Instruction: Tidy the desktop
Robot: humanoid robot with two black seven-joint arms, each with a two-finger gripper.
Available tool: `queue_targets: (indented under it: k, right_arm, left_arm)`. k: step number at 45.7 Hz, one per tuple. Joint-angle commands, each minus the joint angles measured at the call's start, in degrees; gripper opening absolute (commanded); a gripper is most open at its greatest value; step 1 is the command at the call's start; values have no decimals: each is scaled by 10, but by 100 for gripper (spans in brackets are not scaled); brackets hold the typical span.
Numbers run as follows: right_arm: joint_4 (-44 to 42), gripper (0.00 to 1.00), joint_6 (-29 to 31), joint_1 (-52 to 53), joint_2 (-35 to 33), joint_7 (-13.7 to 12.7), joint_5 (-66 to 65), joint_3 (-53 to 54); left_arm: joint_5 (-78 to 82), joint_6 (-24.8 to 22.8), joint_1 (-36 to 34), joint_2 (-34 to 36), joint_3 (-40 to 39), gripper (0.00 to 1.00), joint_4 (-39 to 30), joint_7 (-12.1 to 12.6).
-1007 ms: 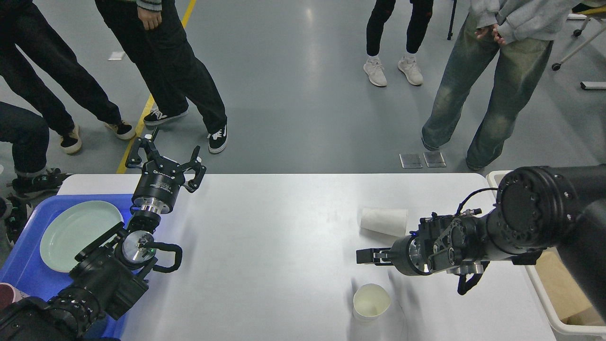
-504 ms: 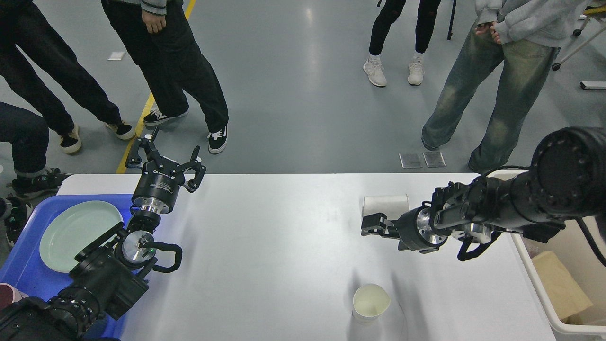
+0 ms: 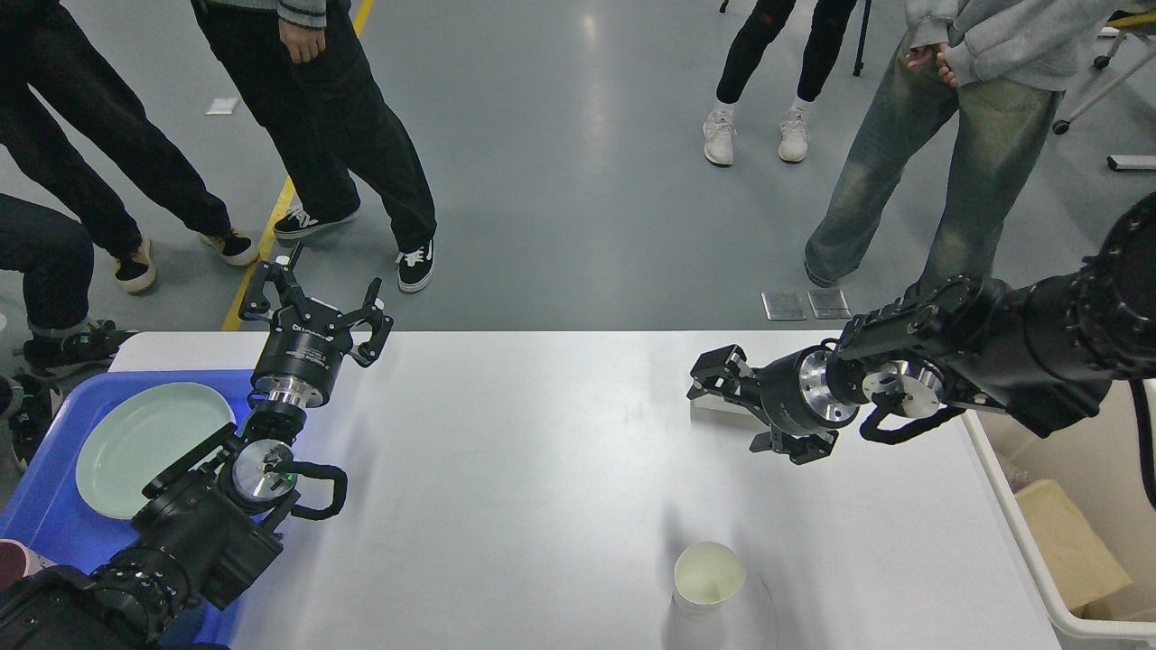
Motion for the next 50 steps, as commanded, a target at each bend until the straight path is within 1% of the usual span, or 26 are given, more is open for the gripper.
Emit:
queue_targets:
  k: [1,7,11,22,32,40,44,50]
  right_arm:
    - [59,100,1,32,-3,5,-65,-14]
    - [104,100,-3,59,3,14,-166,-37]
    - [120,100,-5,64,23,22,-200,-63]
    - [130,100,-12,41,74,44,-198,-60]
    - [130,100,-44,-2,76,44,-198,-60]
    - [129,100,-62,-17,75,44,-198,-60]
    - [128,100,-66,-29,76,50,-197,-59]
    - [126,100,-95,-58,85,57,-196,-59]
  left_arm:
    - [0,0,0,0,-1,97,0,0]
    - [0,0,0,0,0,97,0,0]
    - [0,0,0,0,0,97,0,0]
    - [0,0,0,-1,-1,97,0,0]
    - [0,-1,0,0,-1,97,0,0]
    - [0,-1,0,-1,0,97,0,0]
    - [0,-1,0,-1,0,97,0,0]
    - [0,-1,0,-1,0,97,0,0]
